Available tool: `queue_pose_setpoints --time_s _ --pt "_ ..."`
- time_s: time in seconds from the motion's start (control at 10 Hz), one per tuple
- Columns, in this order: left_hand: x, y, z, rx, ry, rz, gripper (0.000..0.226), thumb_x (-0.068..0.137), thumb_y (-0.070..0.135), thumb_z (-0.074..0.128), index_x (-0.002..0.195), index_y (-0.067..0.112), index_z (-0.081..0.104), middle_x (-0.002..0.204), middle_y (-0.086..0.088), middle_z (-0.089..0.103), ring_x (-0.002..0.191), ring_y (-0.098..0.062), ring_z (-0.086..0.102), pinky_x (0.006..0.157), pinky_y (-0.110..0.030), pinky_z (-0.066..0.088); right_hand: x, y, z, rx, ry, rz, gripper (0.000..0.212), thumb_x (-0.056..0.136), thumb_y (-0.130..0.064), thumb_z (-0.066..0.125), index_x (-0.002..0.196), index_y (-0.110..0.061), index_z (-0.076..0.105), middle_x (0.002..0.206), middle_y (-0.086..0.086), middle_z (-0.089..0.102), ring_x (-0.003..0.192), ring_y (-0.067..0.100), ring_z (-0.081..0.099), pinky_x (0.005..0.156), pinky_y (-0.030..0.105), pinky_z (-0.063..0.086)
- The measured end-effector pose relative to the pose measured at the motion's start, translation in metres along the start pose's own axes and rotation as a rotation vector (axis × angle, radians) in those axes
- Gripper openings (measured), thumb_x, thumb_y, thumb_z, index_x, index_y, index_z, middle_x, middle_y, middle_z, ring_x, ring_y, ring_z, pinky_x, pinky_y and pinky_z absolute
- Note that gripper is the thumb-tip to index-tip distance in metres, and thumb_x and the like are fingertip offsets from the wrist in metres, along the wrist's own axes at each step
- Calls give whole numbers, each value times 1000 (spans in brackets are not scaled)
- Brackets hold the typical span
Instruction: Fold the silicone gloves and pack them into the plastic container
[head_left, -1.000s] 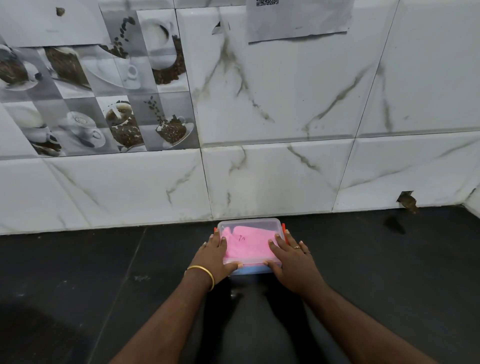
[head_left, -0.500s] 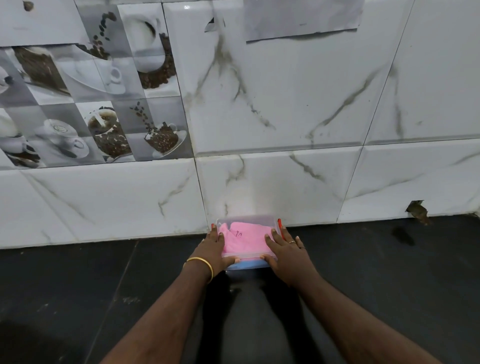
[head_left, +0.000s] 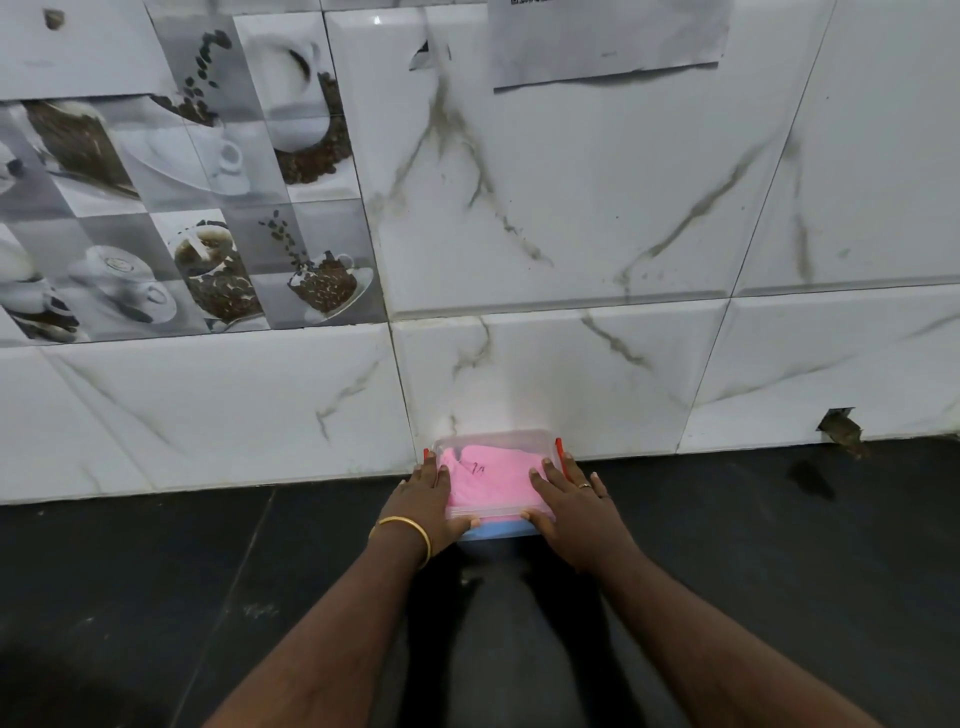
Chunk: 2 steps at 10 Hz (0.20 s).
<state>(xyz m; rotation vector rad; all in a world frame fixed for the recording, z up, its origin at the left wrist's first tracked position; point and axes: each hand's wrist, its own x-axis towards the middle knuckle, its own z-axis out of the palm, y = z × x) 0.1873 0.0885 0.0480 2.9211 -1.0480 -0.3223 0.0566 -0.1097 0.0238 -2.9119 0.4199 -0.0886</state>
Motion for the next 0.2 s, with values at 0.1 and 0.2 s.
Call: queue_pose_setpoints --time_s 0.1,0.2 --pt "-11 6 2 87 17 -35 106 84 70 43 154 8 -7 162 -14 -14 151 -31 -4 122 -47 6 -7 -7 4 -20 5 8 73 94 -58 37 155 -23 17 166 -1 2 151 21 -14 121 47 4" --pt "-23 16 -2 65 75 -47 115 80 72 45 152 4 -14 161 -17 -19 149 -33 -15 121 -48 -1 -11 -13 0 -46 122 7 82 93 -60 35 156 -11 14 165 8 4 152 23 -6 121 44 8"
